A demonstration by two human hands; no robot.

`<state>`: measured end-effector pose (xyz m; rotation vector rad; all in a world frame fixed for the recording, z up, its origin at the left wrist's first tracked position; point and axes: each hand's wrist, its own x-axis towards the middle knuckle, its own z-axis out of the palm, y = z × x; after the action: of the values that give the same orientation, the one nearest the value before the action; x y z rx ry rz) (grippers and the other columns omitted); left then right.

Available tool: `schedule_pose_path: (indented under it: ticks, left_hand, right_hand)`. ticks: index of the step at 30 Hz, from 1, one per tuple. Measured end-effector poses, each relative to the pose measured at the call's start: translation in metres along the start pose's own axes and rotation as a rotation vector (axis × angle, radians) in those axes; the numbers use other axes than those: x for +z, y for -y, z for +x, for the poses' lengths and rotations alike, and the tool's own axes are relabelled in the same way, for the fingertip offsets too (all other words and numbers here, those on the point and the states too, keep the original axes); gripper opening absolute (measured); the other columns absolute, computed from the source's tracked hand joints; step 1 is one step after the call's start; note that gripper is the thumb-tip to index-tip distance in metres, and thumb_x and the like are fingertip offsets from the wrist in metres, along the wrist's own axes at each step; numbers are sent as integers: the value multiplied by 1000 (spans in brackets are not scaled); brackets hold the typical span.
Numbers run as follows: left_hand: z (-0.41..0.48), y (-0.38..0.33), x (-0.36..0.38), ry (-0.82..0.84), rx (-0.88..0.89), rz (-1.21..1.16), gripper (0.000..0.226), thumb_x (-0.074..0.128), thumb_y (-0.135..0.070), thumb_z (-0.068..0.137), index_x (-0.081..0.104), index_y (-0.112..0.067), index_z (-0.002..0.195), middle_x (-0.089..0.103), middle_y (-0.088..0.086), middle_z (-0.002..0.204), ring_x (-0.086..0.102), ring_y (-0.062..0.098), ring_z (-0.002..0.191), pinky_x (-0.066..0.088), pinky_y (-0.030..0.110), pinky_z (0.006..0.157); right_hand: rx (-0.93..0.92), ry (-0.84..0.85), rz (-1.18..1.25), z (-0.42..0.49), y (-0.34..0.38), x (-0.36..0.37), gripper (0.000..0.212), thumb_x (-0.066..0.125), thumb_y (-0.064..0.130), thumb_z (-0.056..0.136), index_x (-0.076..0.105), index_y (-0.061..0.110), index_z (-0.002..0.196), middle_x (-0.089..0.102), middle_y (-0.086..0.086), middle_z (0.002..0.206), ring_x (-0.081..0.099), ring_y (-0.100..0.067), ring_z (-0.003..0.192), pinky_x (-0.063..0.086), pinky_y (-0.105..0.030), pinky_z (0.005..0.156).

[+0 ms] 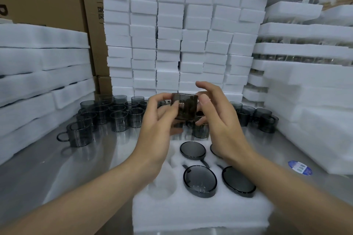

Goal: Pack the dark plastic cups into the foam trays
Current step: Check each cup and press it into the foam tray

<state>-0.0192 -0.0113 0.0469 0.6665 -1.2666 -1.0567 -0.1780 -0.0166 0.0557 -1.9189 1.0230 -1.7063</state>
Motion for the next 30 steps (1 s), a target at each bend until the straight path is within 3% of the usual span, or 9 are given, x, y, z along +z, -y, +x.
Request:
schedule_pose_path:
  ticks: [2,5,10,12,15,18,22,26,30]
  left_hand:
    - [1,0,-1,5,-54,-43,17,52,-30,111,64,-22,121,82,5,111,79,30,102,55,51,97]
    - [2,-2,-2,21,-90,-53,25,48,-32,111,68,-19,117,81,6,106,80,28,93,54,45,88]
    - [2,-1,-3,48,-103,-137,50,38,-49,113,81,-23,105,79,5,104,74,21,93,56,42,84]
    - [1,-1,-3,111,-99,-132,50,43,-58,107,81,-25,110,78,4,108,74,20,97,57,40,86]
    - [2,-2,-5,114,-108,-109,35,61,-50,94,77,-21,106,77,2,97,73,19,87,54,37,80]
    - [2,-1,-4,108,-95,-62,28,64,-44,98,72,-18,105,76,5,94,71,25,76,52,34,71]
    - [2,-1,-3,74,-82,-77,30,61,-41,107,68,-11,109,76,8,93,69,24,69,54,31,58]
    - [3,-2,-2,48,-116,-83,45,56,-45,109,68,-3,122,73,11,90,64,20,65,50,29,53]
    - [3,-3,-1,27,-145,-65,49,48,-44,111,66,0,124,69,6,76,57,19,56,45,27,48]
  right_hand:
    - [48,42,-10,2,-1,-1,46,53,48,101,58,32,144,70,11,116,69,-13,105,58,-33,83]
    - [60,104,-25,0,-2,1,43,54,46,101,61,32,140,75,3,109,70,-16,97,58,-38,83]
    - [32,54,19,0,0,2,28,63,43,100,63,37,127,75,7,108,72,-17,94,59,-33,82]
    - [26,26,25,0,1,3,29,68,46,97,63,36,124,73,8,106,72,-18,93,58,-34,80]
    - [17,42,44,0,2,3,38,70,50,92,63,34,126,69,7,106,73,-19,90,58,-34,78]
    - [-31,94,27,-3,4,2,46,62,47,94,60,27,136,68,12,113,70,-16,105,57,-27,83]
    - [-102,182,-29,-5,5,-1,52,60,41,95,56,19,142,70,4,121,68,-26,115,57,-47,96]
    - [-143,220,-114,-6,6,-2,52,66,29,96,55,20,145,63,0,134,62,-25,126,53,-48,102]
    - [-161,264,-143,-6,8,-2,54,68,30,94,55,22,146,60,1,138,59,-24,132,50,-49,108]
